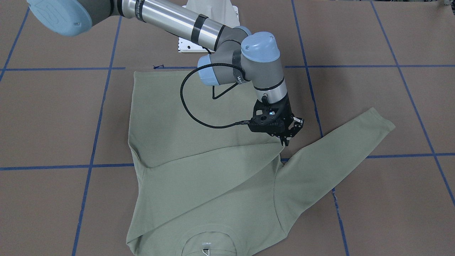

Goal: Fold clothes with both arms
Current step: 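Carry the sleeve across the shirt chest toward the collar with the right gripper, then release the sleeve near the collar with the right gripper while the left arm moves in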

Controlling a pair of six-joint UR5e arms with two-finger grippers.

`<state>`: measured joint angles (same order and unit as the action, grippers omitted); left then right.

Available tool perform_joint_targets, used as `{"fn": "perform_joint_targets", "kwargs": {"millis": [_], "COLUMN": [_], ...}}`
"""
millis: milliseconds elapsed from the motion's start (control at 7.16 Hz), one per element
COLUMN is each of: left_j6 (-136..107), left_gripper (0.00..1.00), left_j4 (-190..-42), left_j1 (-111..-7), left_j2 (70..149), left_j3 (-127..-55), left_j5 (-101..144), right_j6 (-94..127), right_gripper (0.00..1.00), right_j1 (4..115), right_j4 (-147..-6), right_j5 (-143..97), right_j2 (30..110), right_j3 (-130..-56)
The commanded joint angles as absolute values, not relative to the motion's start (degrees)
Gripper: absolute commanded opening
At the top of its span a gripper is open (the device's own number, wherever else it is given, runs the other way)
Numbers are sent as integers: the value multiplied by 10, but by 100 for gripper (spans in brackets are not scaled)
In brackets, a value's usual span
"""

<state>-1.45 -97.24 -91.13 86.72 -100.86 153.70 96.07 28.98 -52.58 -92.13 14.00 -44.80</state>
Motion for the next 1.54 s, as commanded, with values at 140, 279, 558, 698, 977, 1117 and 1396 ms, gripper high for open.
{"fn": "perform_joint_targets", "kwargs": {"millis": [140,279,558,698,977,1117,1396], "left_j6": [-57,-108,-208,-211,-238,-244,-243], "left_gripper": [100,100,100,95,83,81,73], "left_j4": [-1045,-1109,-1228,-1278,-1290,-1289,-1290], "left_j1": [-866,-850,-770,-752,-722,-698,-687], "left_j2": [893,928,958,974,973,970,971], "left_j3": [-937,-865,-769,-707,-695,-695,-694], "left_j5": [1544,1537,1463,1462,1462,1464,1466], "right_j6": [963,963,962,962,962,962,962], "right_gripper": [100,100,100,100,100,100,100], "right_j1": [301,314,342,351,362,360,360], "right_j4": [-534,-563,-604,-604,-604,-604,-604], "right_j5": [-928,-939,-997,-999,-1002,-1001,-1000], "right_j2": [195,270,375,448,505,511,519], "right_j3": [-535,-630,-757,-840,-905,-908,-921]}}
